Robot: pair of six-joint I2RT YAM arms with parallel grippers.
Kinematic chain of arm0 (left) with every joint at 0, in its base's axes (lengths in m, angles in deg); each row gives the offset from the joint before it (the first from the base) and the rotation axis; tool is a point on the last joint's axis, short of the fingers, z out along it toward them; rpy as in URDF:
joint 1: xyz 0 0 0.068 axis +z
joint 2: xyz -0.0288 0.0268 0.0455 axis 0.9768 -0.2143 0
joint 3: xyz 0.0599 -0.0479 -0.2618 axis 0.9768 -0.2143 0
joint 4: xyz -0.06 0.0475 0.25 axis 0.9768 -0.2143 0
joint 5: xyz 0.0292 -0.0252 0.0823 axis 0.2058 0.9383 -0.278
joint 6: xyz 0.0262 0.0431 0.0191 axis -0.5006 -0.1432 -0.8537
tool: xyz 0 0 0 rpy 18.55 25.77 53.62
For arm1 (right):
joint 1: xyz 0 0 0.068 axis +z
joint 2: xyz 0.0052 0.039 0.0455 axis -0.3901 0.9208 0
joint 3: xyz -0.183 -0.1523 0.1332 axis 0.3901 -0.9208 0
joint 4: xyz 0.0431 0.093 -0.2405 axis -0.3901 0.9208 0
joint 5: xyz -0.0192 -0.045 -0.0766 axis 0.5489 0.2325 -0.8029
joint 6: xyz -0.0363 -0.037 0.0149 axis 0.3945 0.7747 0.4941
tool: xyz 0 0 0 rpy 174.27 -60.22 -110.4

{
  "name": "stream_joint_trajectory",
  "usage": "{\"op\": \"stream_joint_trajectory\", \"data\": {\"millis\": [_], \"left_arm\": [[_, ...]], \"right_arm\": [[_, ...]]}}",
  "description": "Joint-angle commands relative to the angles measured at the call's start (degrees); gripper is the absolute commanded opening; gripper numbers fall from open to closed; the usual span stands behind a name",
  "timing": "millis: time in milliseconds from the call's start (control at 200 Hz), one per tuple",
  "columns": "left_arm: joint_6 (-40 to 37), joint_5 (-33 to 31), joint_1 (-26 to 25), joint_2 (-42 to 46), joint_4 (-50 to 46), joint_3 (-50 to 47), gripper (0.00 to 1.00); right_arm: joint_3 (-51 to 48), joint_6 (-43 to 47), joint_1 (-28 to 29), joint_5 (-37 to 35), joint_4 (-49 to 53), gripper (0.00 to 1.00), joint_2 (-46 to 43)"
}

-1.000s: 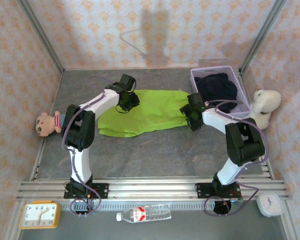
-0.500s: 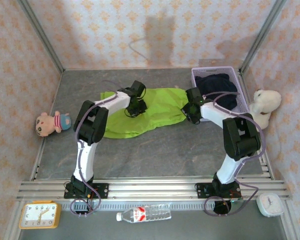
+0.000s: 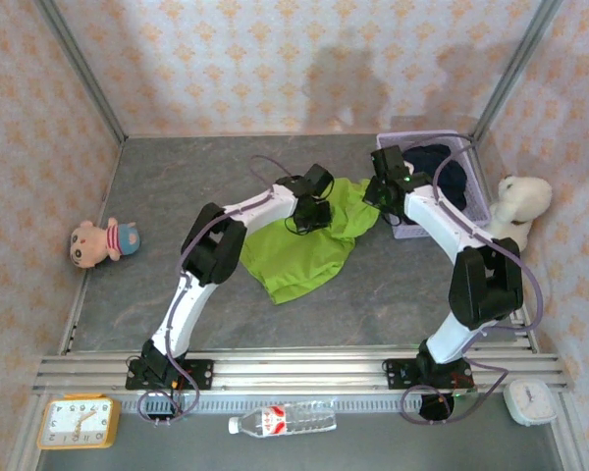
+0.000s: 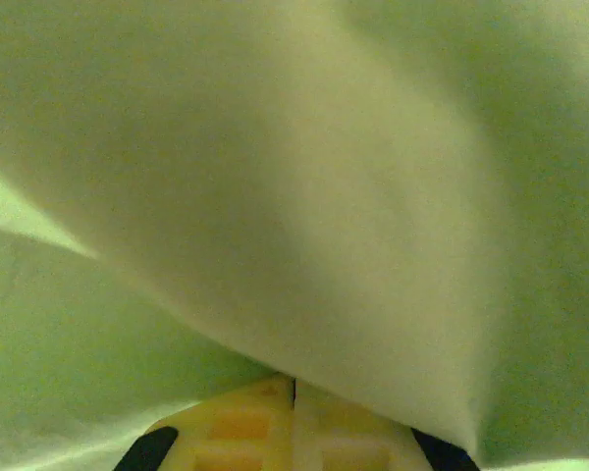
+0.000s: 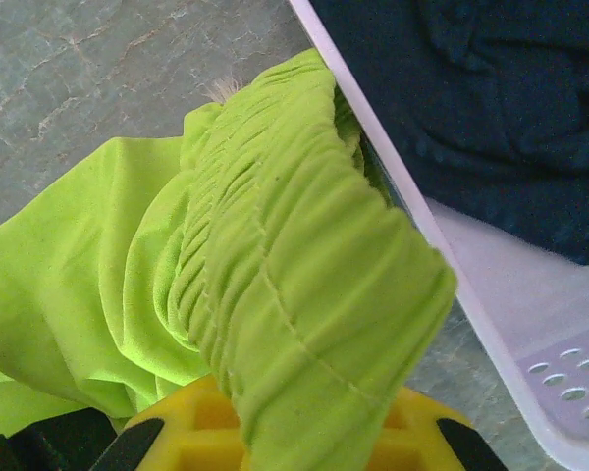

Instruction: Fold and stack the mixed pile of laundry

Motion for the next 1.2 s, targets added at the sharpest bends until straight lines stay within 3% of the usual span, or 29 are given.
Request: {"op": "stream_joint_trajectory", "data": {"millis": [0,200,405,570,701,756,881,1036,1121,1131,1141,1196], "left_arm": [[-2.3,-0.9,0.2,0.8,-8.3,1.2,0.0],[-9.9,-4.2,2.9,12.5,-13.3,-8.3,0.0],[-8.3,-5.4,5.8,23.6,-8.9,-26.6,0.03],[-6.2,-7.3,9.0,24.4,-7.1,-33.6,0.18],[-6.1,-9.5,10.9,24.5,-7.2,-36.3,0.5],[-6.2,-10.3,11.8,24.5,-7.2,-37.0,0.58],[-7.9,-13.5,13.7,23.7,-7.7,-37.3,0.6],[-14.8,-18.0,17.1,20.8,-9.9,-34.5,0.59],[-19.8,-19.2,19.1,19.5,-11.4,-31.5,0.59],[-20.2,-19.3,19.3,19.4,-11.6,-31.1,0.59],[-20.9,-19.5,19.4,19.3,-11.9,-30.8,0.59],[-23.6,-21.5,20.3,18.6,-14.1,-27.4,0.59]], "right_arm": [[1.7,7.7,0.0,-3.9,2.5,0.0,-1.9],[1.8,8.7,-0.1,-2.1,2.3,0.0,-1.3],[-2.5,4.1,-0.1,1.2,-0.6,0.0,-1.2],[-4.9,3.0,-0.1,1.0,-2.5,0.0,-1.6],[-6.4,1.1,-0.1,1.7,-2.2,0.0,-1.5],[-8.1,-1.3,-0.1,3.1,-2.7,0.0,-1.7],[-14.3,-8.6,-0.1,8.1,-5.9,0.0,-2.4],[-20.9,-15.0,0.1,9.0,-6.7,0.0,-3.8],[-22.8,-14.7,1.0,10.2,-6.0,0.38,-5.4],[-22.9,-14.6,1.1,10.1,-5.9,0.38,-5.6],[-23.0,-14.3,1.3,10.1,-5.7,0.46,-6.1],[-23.4,-12.9,1.6,10.2,-5.0,0.65,-8.4]]}}
